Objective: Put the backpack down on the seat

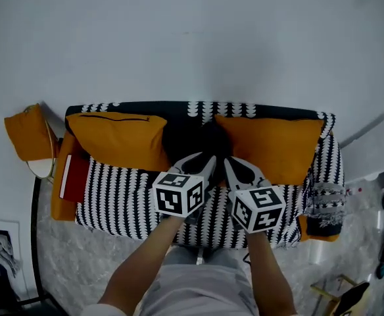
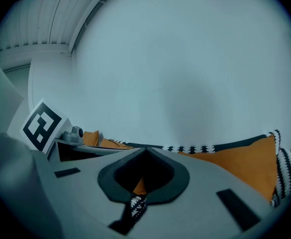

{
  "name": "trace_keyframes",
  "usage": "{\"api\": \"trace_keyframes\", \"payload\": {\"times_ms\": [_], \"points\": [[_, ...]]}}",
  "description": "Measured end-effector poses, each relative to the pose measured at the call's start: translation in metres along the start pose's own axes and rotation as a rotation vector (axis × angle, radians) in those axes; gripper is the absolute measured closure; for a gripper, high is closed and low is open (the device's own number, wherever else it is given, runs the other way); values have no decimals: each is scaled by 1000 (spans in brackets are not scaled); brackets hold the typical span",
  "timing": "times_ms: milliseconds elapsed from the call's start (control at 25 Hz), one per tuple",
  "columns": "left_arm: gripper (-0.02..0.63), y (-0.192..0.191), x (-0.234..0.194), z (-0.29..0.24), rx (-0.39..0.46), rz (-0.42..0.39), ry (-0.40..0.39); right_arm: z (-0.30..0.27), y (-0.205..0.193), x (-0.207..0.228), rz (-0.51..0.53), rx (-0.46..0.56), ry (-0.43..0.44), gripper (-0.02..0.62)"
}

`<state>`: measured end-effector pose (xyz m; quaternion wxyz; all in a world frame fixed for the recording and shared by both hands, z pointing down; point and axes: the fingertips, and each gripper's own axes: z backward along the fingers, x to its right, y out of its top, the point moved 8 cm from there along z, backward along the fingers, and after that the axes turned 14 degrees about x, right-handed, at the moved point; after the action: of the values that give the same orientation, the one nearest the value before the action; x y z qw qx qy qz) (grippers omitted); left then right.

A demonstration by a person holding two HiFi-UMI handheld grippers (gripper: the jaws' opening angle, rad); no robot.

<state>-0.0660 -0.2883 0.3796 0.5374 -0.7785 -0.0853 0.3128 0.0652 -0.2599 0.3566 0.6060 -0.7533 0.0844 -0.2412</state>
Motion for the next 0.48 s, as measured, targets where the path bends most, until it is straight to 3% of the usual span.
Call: {"api": "trace_keyframes", "payload": {"times_ms": [200,480], "points": [[514,10,7,18,11,-38,-8,4,12,-16,34,10,21,594],[583,28,17,37,47,-120,-7,9,19,-32,51,10,34,594]]}}
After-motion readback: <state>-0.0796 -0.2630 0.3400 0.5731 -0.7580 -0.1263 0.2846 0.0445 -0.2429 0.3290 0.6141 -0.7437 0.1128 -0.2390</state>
